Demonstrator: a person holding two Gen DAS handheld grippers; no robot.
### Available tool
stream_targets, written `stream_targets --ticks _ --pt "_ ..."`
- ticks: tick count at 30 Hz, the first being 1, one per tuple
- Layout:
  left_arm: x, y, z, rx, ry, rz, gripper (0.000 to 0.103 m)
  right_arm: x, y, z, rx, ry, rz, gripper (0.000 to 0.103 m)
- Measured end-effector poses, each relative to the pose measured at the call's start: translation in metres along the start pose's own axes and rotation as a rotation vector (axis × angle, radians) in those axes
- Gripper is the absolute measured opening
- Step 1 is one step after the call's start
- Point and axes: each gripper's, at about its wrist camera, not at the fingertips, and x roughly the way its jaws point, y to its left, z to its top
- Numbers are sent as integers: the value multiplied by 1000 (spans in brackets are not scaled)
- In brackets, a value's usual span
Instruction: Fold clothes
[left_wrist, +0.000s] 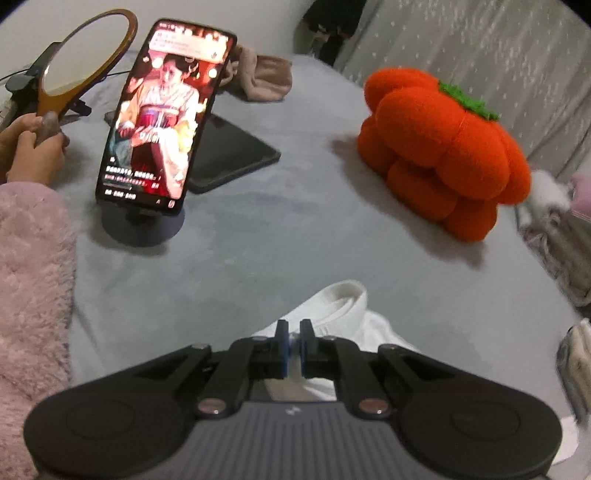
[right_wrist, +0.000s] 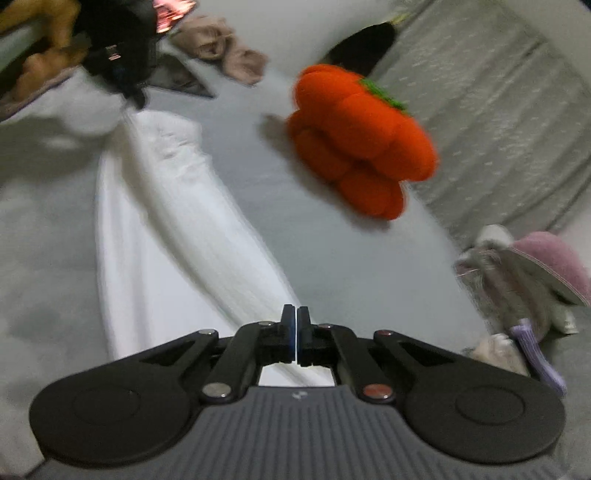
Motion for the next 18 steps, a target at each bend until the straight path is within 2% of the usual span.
stream_targets --ticks 3,6,8,9,10,11,18 --pt "5 -1 -4 45 25 38 6 6 9 -1 -13 28 79 0" --pt "9 -4 -8 81 38 65 6 12 12 -2 -15 33 81 2" --pt "8 -5 -9 80 28 58 6 17 9 -2 6 41 87 19" --pt "6 -5 -8 79 20 51 6 20 7 -3 19 47 91 24" --pt "4 -5 -7 78 12 44 6 23 6 -3 31 51 98 41" --pt "3 -5 -7 77 5 37 6 25 4 -4 41 53 103 47" --pt "-1 -4 -6 36 -6 12 6 35 -2 -7 86 62 76 47"
